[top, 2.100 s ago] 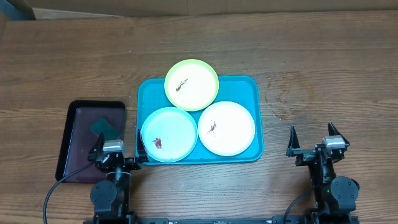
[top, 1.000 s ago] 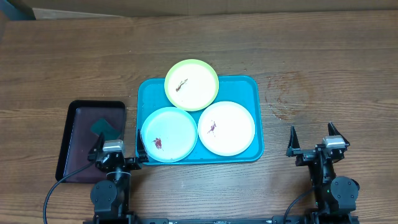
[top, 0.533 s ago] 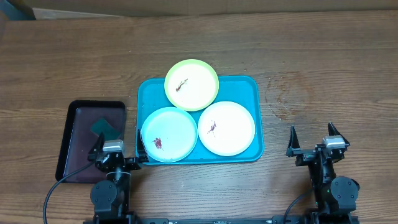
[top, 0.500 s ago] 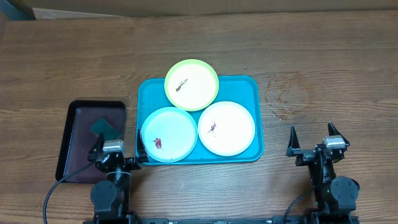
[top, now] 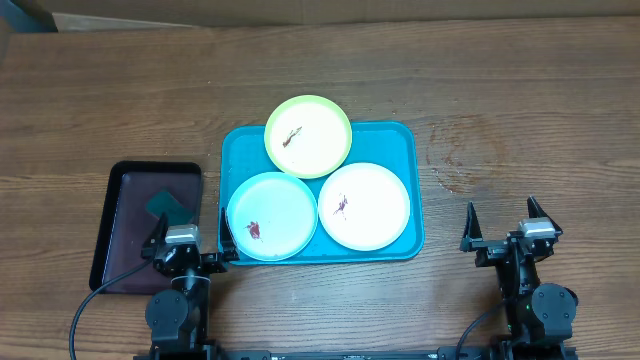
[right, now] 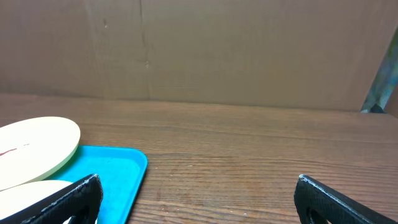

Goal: Clean dirty plates on tray and stack at the side

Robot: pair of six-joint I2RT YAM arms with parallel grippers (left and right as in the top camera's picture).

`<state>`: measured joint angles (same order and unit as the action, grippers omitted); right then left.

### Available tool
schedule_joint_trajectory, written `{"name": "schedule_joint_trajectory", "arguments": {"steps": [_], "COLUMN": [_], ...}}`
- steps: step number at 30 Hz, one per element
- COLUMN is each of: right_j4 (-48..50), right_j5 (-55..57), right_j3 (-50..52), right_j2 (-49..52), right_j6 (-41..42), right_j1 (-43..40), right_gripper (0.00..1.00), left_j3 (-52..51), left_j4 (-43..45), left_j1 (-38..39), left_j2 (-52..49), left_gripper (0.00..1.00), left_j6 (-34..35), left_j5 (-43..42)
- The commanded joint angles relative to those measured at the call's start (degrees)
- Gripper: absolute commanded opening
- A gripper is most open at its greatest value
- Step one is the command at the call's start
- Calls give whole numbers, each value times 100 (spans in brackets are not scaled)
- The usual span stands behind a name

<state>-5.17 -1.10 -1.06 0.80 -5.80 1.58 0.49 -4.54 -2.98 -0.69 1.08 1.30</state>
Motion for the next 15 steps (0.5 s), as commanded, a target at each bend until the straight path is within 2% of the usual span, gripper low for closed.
{"name": "schedule_joint_trajectory", "arguments": {"steps": [1,9,12,15], "right_j4": [35,35,35,35], "right_j5": [-2,-2,-2,-2], "right_j3": [59,59,59,59], "right_j2": [-48,-48,-48,-48], "right_j6": [-4,-4,-4,-7], "right_j1": [28,28,28,28], "right_gripper": [100,100,100,100], "left_j3": [-20,-20,-20,-17], "left_j4": [13,39,92,170], "left_j1": [35,37,37,39], "left_j2": [33,33,33,33], "left_gripper": [100,100,100,100], "left_j6": [-26,28,933,2341], "left_j5": [15,-42,-1051,-1974]}}
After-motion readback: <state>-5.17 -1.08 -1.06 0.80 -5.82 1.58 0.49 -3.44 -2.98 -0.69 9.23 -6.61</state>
